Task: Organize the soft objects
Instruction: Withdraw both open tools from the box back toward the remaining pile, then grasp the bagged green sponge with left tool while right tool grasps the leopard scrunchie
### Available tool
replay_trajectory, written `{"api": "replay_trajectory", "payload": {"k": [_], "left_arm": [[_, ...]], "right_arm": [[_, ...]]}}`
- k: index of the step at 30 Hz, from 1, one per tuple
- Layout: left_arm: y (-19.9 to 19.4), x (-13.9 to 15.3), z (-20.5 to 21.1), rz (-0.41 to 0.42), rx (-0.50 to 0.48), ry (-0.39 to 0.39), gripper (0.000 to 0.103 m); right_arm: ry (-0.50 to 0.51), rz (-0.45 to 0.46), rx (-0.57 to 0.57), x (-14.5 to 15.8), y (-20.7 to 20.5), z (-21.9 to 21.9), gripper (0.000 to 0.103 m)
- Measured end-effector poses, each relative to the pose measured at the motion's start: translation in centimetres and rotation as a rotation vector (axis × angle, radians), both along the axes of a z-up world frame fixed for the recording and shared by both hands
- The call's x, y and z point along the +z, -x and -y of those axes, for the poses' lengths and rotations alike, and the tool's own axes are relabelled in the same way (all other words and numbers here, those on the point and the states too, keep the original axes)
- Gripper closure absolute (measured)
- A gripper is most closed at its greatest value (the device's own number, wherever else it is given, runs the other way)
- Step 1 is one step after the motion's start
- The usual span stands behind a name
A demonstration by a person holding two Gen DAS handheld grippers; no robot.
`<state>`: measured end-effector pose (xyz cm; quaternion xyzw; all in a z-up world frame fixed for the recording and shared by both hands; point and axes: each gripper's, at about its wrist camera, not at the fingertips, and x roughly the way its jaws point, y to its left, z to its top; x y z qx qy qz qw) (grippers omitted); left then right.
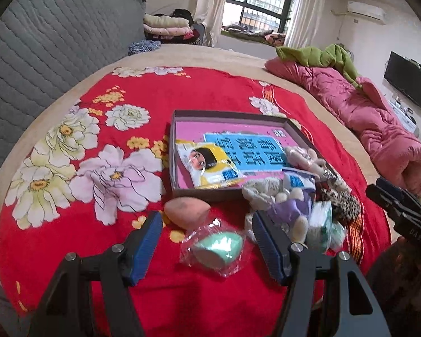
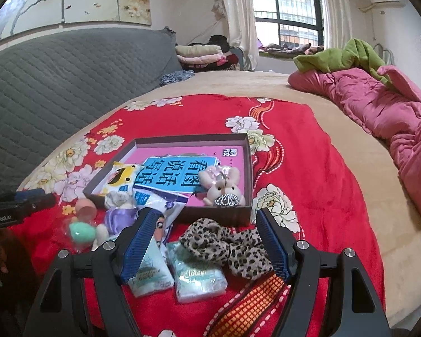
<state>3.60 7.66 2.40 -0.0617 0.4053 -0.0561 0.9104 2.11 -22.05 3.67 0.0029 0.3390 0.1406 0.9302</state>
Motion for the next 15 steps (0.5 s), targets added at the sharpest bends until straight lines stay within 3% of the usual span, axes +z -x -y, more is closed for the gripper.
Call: {"api": "replay_trajectory", "payload": {"k": [15], "left_arm": [[0.0, -1.9, 1.1, -0.091, -0.053, -0.02, 0.037]], "right_arm": [[-0.007, -0.036, -0.001, -0.3, 1.0, 0.5, 0.028]]}}
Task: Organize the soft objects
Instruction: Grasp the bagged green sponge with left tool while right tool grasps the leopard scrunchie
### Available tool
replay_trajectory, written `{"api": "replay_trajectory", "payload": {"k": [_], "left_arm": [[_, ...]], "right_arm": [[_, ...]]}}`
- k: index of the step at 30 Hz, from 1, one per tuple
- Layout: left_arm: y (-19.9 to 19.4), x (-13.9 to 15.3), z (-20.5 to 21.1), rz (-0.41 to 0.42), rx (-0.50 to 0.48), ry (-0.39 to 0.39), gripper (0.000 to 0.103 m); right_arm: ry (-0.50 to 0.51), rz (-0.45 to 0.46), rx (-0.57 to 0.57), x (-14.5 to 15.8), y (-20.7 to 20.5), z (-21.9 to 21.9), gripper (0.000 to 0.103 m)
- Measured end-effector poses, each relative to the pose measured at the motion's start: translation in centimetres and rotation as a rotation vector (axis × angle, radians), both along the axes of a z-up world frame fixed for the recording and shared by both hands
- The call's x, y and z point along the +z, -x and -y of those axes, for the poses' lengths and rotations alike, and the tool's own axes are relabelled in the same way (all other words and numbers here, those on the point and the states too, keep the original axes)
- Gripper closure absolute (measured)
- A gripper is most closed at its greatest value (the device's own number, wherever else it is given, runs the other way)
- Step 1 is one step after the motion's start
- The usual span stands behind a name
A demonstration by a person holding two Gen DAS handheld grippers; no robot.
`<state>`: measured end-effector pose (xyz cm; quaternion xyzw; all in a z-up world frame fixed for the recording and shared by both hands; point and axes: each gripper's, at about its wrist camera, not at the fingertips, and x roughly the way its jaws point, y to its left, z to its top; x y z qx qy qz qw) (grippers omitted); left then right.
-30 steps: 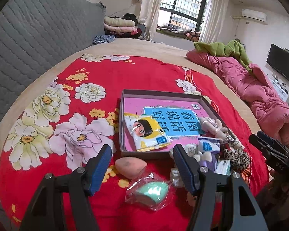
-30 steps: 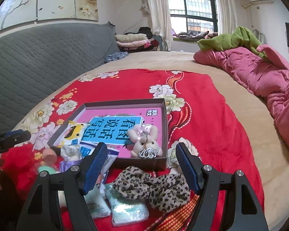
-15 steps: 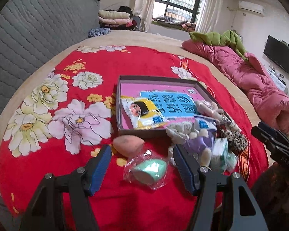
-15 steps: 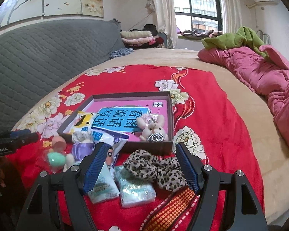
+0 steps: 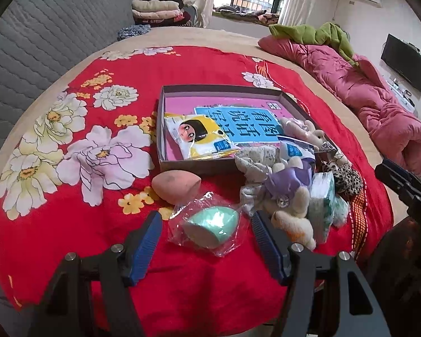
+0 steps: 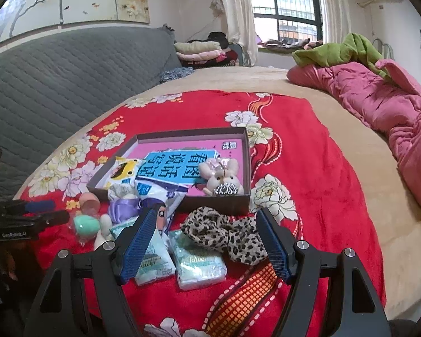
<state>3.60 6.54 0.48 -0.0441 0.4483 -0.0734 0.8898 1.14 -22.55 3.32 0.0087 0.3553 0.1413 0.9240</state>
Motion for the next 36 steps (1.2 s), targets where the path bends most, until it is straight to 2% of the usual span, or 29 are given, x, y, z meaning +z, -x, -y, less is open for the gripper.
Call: {"api": "replay_trajectory", "payload": {"k": [8, 15, 20, 36], "left_arm": [[-0.5, -1.3, 0.0, -0.049, -0.013, 0.026, 0.037], [-1.1, -2.8, 0.4, -0.088, -0.023, -0.003, 0.037], [-1.7, -3.5, 0.5, -0.104, -0.029, 0.004, 0.037], [-3.3, -4.5, 0.6, -0.12, -0.033, 0.042, 0.036]], "right_arm": [[0.006, -0.01, 0.001, -0.3, 0.1, 0.0, 0.028], [0.016, -0.028, -0.003, -0.8, -0.4, 0.1, 0.028], [0.021, -0.052, -0.01, -1.5, -0.9, 0.3, 0.028], [0.072, -0.188, -0.046, -6.1, -5.2, 0.4, 0.028]]}}
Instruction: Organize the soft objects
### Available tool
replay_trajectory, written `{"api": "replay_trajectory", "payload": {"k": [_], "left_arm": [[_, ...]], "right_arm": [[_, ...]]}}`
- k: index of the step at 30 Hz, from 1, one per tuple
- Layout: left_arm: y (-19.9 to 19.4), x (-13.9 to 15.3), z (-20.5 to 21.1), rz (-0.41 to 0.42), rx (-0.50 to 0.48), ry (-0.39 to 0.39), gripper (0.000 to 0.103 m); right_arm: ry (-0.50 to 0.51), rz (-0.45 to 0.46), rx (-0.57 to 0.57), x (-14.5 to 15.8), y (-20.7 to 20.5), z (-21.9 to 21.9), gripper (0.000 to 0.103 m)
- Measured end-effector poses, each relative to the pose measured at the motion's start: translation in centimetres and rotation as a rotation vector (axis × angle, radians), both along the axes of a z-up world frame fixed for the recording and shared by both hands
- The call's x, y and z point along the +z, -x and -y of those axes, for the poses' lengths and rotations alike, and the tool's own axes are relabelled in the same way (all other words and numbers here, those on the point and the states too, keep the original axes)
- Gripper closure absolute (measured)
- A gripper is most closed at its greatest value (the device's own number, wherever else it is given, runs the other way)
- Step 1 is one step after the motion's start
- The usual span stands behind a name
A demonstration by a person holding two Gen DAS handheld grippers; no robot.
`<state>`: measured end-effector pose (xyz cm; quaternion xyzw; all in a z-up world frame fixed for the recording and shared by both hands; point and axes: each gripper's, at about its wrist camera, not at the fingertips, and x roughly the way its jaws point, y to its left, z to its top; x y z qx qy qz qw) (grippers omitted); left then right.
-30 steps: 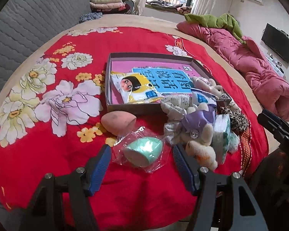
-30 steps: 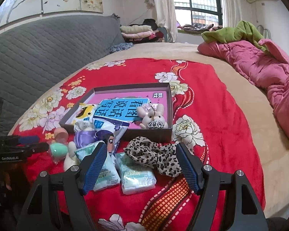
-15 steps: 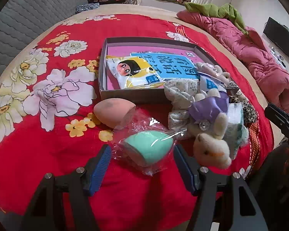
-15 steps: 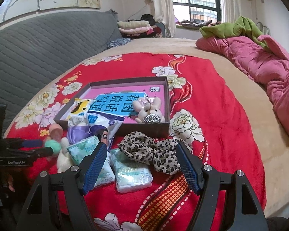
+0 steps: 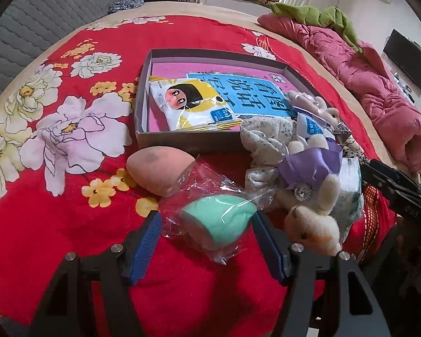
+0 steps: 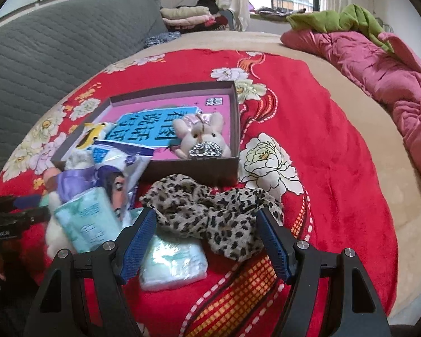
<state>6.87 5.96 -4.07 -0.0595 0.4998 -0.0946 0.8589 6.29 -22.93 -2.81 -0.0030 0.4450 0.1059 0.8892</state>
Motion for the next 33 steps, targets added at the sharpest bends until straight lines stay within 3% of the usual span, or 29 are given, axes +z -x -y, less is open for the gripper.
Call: {"api": "replay_trajectory", "payload": {"k": [11, 16, 19, 27, 33], "left_arm": [[-0.4, -0.2, 0.1, 0.014, 0.001, 0.019, 0.038], [-0.5, -0.4, 0.5, 0.0, -0.024, 0.051, 0.045], [-0.6, -0.6, 0.7, -0.015, -0.042, 0.086, 0.046], [-0.3, -0.4, 1.2, -0.003, -0.067, 0.102, 0.053], [0.1, 0.9, 1.3, 0.052, -0.073, 0.107, 0.054]], "right_arm": [[-0.05, -0.081, -0.028, -2.1, -2.6, 0.5, 0.028], [-0.052, -0.087, -0.04, -2.2, -2.8, 1.0, 0.054], [-0.061, -0.089, -0.044, -2.2, -2.9, 1.2, 0.062], [-0.08, -0.053, -0.033, -1.2, -2.5, 1.3, 0.079], [-0.114, 0.001, -0.016, 0.2, -1.6, 1.3, 0.081]]}}
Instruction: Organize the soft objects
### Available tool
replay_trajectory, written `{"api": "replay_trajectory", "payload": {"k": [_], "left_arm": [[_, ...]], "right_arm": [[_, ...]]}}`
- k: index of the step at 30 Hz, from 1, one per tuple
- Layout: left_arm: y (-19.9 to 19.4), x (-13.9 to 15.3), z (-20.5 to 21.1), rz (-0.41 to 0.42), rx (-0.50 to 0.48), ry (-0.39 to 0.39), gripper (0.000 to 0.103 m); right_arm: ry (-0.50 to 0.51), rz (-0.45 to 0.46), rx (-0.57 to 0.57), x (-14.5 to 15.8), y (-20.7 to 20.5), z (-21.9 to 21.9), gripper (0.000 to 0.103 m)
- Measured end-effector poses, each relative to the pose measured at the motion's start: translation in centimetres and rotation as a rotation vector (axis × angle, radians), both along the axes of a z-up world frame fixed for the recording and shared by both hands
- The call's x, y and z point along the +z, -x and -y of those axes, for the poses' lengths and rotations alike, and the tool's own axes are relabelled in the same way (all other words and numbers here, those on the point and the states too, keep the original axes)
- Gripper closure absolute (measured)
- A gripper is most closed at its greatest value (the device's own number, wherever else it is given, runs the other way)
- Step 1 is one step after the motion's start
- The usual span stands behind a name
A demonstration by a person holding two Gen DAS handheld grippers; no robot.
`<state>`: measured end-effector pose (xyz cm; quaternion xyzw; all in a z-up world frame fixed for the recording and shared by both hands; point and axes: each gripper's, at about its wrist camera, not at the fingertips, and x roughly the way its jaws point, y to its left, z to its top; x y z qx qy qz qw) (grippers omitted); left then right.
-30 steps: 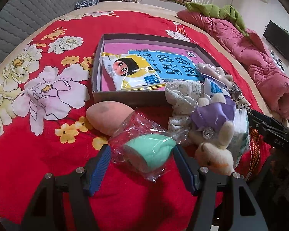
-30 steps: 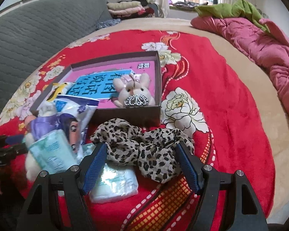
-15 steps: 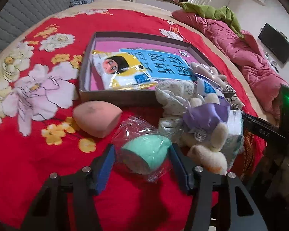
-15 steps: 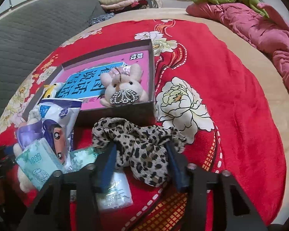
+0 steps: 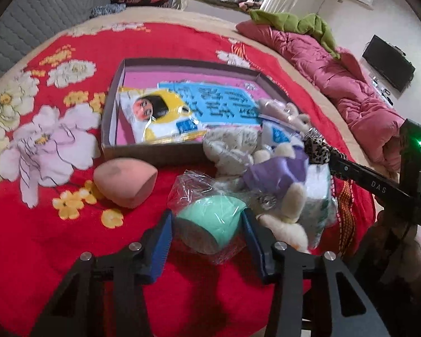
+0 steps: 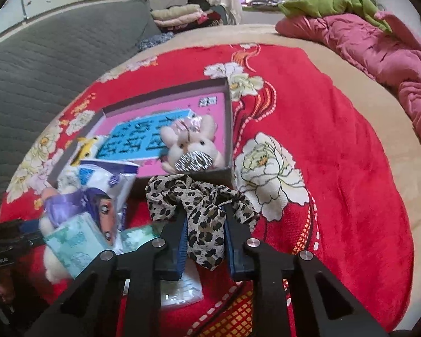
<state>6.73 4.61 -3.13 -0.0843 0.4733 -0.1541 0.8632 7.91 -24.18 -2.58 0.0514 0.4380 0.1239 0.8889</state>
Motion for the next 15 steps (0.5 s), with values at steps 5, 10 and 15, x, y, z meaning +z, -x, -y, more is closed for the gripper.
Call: {"api": "replay_trajectory", "payload": {"k": [5, 10, 15], "left_arm": [[0.4, 0.9, -0.3, 0.032, 0.011, 0.005, 0.055], [0.8, 1.8, -0.5, 0.073, 0.024, 0.007, 0.054], [1.0, 2.7, -1.1, 0.114, 0.054, 0.02, 0.054]], "right_arm": [[-0.024, 0.035, 0.014, 1.0, 0.8, 0.0, 0.082], [-0.057, 0.081, 0.023, 2.2, 1.5, 0.1, 0.082], [-0.085, 0.13, 0.042, 3.4, 1.7, -0.1, 0.082]]}}
